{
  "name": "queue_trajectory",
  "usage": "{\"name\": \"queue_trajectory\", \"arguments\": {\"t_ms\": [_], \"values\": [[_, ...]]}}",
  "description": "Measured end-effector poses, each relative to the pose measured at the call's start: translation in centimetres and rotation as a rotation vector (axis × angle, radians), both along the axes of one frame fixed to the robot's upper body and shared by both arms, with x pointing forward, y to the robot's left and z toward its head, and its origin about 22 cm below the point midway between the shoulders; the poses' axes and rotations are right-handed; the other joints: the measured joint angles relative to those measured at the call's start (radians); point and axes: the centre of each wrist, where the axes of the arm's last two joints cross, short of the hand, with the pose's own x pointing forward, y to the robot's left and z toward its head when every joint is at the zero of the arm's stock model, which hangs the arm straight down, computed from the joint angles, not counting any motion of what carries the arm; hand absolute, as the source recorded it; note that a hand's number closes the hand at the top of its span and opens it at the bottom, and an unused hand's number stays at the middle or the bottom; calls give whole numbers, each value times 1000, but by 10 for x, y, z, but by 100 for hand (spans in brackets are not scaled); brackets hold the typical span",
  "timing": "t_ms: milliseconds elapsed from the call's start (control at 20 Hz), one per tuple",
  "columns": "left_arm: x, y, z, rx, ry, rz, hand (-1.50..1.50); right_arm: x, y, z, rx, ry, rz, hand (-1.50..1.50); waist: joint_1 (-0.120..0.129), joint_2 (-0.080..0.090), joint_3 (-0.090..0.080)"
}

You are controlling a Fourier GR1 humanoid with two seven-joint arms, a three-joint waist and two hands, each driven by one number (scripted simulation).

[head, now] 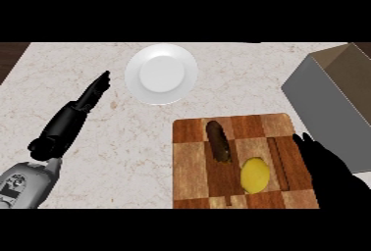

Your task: Pick the lemon from the cutting board and place it in the cardboard box

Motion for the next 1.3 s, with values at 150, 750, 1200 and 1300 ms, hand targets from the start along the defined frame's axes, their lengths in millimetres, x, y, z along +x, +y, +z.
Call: {"name": "queue_trajectory", "arguments": {"t_ms": [150,750,1200,1300], "values": [[2,2,3,2,3,4,0,4,16,-5,14,13,15,-150,-4,-2,1],[2,5,-4,-5,1,25,0,35,59,-30,-65,38,-5,-150,-25,-6,4],[1,8,-6,-3,4,31,0,52,80,-49,-123,92,-38,-150,-33,-6,6],[2,6,-8,-4,2,35,0,57,81,-53,-135,107,-50,-150,-36,-6,6]]}}
